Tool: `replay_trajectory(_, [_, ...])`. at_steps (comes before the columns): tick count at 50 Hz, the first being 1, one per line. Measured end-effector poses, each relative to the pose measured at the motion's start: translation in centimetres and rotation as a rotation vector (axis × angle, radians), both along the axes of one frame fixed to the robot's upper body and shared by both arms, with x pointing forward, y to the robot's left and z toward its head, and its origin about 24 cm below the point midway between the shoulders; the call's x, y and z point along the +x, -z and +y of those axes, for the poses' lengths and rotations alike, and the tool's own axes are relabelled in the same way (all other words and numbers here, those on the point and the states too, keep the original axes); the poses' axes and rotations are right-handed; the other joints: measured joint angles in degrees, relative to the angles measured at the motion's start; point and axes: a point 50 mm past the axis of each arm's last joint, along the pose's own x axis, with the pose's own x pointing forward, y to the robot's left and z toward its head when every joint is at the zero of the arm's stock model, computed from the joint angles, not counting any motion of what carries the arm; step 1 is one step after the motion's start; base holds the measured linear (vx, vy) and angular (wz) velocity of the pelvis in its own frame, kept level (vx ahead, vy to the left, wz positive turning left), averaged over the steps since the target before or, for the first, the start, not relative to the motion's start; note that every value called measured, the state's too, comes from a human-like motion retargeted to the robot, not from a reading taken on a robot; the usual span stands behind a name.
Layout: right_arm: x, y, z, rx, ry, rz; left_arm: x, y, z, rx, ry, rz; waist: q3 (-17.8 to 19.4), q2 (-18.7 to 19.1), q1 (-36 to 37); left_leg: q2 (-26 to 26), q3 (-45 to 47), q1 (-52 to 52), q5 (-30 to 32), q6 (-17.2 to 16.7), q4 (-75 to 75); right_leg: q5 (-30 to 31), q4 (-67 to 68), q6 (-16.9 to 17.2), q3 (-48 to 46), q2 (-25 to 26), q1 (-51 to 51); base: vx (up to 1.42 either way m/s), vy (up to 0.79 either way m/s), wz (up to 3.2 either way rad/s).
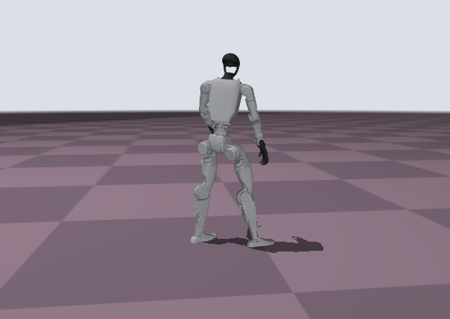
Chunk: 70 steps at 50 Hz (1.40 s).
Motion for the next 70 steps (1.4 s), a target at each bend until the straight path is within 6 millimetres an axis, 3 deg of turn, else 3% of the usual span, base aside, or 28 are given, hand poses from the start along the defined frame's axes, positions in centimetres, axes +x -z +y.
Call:
replay_trajectory(2, [-1.6, 0.8, -0.3, -0.001, 0.021, 0.052, 0.9, -1.6, -0.8, -0.026, 0.035, -0.062, 0.45, -0.83, -0.06, 0.24, -0.01, 1.15, -0.87, -0.65, 0.43, -1.32, -3.41, 3.05, -1.89, -0.43, 0.59, 0.33, -0.38, 0.06])
replay_trajectory(5, [-3.3, 1.6, -0.5, 0.021, 0.061, 0.092, 1.7, -3.4, -1.5, -0.043, 0.077, -0.115, 0.04, -1.55, 1.13, 2.77, 1.26, 0.98, -1.69, -2.23, 1.42, -4.6, -4.43, 3.63, -2.74, 2.17, -0.71, 0.29, -0.48, -0.25])
replay_trajectory(8, [-5.0, 2.4, -0.4, 0.056, 0.114, 0.105, 1.7, -3.4, -1.4, -0.022, 0.108, -0.112, -0.59, -2.79, 1.9, 3.62, 1.68, 0.59, -1.9, -2.69, 2.94, -4.55, -4.43, 3.63, -2.56, 3.58, -0.6, 0.33, -0.43, -0.2])
replay_trajectory(10, [-8.0, 3.8, 0.7, 0.09, 0.144, 0.15, 0.2, -1.2, -0.9, 0.017, 0.126, -0.049, -3.26, -3.92, 4.37, 4.56, 3.5, 0.68, -2.12, -3.0, 3.92, -4.15, -3.65, 3.63, -1.23, 5.05, -1.32, 0.37, -0.41, -0.42])
replay_trajectory(12, [-7.3, 3.4, 0.2, 0.104, 0.169, 0.118, 0.3, -1.2, -0.2, 0.061, 0.143, -0.041, -1.73, -4.48, 2.75, 4.15, 1.68, 0.17, -1.18, -3.13, 5.65, -3.42, -4.43, 3.63, -3.27, 4.45, 0.32, 0.35, -0.4, 0.35])
replay_trajectory(16, [-8.6, 4.0, 0.7, 0.139, 0.174, 0.149, -2.4, 2.4, 2.6, 0.148, 0.138, 0.099, -1.35, -5.68, 1.9, 2.95, 0.68, 0.06, 2.08, -2.32, 10.47, -4.93, -4.43, 3.63, -3.22, 3.56, 3.63, 0.4, -0.33, 0.18])
replay_trajectory(21, [-9.5, 4.4, 1.2, 0.164, 0.136, 0.223, -9.3, 8.3, 7.7, 0.209, 0.024, 0.379, -0.81, -8.4, 0.94, -0.68, 4.18, -4.19, 5.7, 0.72, 23.93, -8.83, -2.9, 3.06, -1.21, 1.58, 7.08, 0.39, -0.32, -0.19])
replay_trajectory(25, [-8.4, 4.2, 1.4, 0.166, 0.109, 0.24, -17.4, 12.2, 11.8, 0.211, -0.168, 0.629, -0.97, -10.55, 0.97, -1.96, 10.7, -10.2, 1.97, 4.03, 35.52, -11.6, -1.02, 2.36, 2.73, 2.39, 7.46, 0.35, -0.33, -0.85])
replay_trajectory(28, [-6.3, 3.6, 1.6, 0.165, 0.094, 0.21, -24.2, 14.2, 13.6, 0.185, -0.318, 0.82, -0.87, -11.9, 1.62, -2.67, 15.39, -12.38, -2.64, 6.24, 36.38, -12.94, -0.33, 2.6, 7.02, 3.69, 7.86, 0.34, -0.26, -1.35])
replay_trajectory(31, [-3.6, 2.5, 2.0, 0.173, 0.079, 0.139, -30.6, 15.2, 13.9, 0.147, -0.412, 1.0, -0.66, -12.63, 2.58, -3.14, 18.92, -13.12, -4.6, 6.87, 31.25, -13.89, -0.01, 2.81, 11.83, 5.64, 8.51, 0.34, -0.2, -1.6])
replay_trajectory(34, [-0.7, 1.2, 2.7, 0.193, 0.055, 0.037, -35.5, 15.6, 13.3, 0.096, -0.446, 1.146, -0.46, -12.49, 3.53, -3.04, 21.08, -13.86, -3.38, 6.16, 23.98, -14.66, 0.28, 2.33, 16.61, 8.18, 9.39, 0.33, -0.15, -1.62])
replay_trajectory(37, [1.8, -0.3, 3.5, 0.219, 0.019, -0.069, -38.5, 15.6, 12.2, 0.039, -0.452, 1.23, -0.11, -11.64, 4.38, -2.47, 22.19, -15.14, -1.03, 4.84, 17.14, -15.39, 0.81, 1.26, 21.09, 10.88, 10.54, 0.33, -0.11, -1.48])
replay_trajectory(39, [3.1, -1.2, 4.1, 0.231, -0.01, -0.127, -39.3, 15.7, 11.5, 0.005, -0.459, 1.244, 0.25, -10.74, 4.87, -1.8, 22.94, -16.12, 0.51, 3.74, 13.01, -15.94, 1.37, 0.56, 23.74, 12.64, 11.53, 0.33, -0.07, -1.32])
replay_trajectory(43, [4.4, -2.2, 4.9, 0.228, -0.066, -0.198, -38.6, 16.0, 10.7, -0.039, -0.483, 1.195, 1.11, -8.3, 5.42, 0.25, 25.71, -17.68, 4.07, 0.98, 5.45, -17.12, 2.49, -0.51, 27.93, 16.1, 14.39, 0.35, -0.03, -1.09])
replay_trajectory(49, [3.4, -1.3, 5.4, 0.206, -0.112, -0.17, -34.4, 16.0, 10.9, -0.034, -0.503, 1.008, 1.53, -4.78, 4.31, 3.21, 29.03, -18.61, 8.04, -4.22, -2.63, -18.42, 2.92, -2.28, 32.34, 20.27, 20.51, 0.4, 0.02, -0.76])
replay_trajectory(59, [-3.7, 3.1, 5.6, 0.261, -0.053, 0.064, -26.1, 14.6, 13.9, 0.035, -0.593, 0.775, -3.05, -6.03, -2.73, 6.52, 36.62, -14.64, 7.98, -7.5, -3.98, -17.0, 7.52, -3.83, 36.99, 23.03, 24.62, 0.49, 0.09, -0.42])
replay_trajectory(65, [-9.3, 5.0, 5.0, 0.321, 0.009, 0.203, -21.6, 13.0, 15.5, 0.188, -0.486, 0.755, -6.35, -5.56, -10.9, 8.78, 35.15, -9.43, 4.85, -7.07, -2.9, -5.28, 23.21, -0.03, 34.64, 26.52, 20.39, 0.54, 0.15, -0.01])
replay_trajectory(68, [-11.5, 5.4, 4.5, 0.356, 0.046, 0.249, -18.0, 11.5, 15.8, 0.261, -0.414, 0.672, -7.63, -4.52, -14.52, 10.12, 33.96, -7.64, 2.3, -6.22, -1.44, 1.72, 37.59, 1.54, 29.23, 26.77, 12.77, 0.49, 0.16, 0.03])
replay_trajectory(70, [-12.9, 5.6, 4.2, 0.372, 0.073, 0.272, -15.2, 10.2, 15.9, 0.282, -0.39, 0.583, -8.32, -3.95, -16.49, 10.72, 33.62, -6.8, 0.68, -6.03, -0.25, 3.25, 45.7, 0.47, 24.49, 24.91, 7.31, 0.45, 0.16, 0.01])
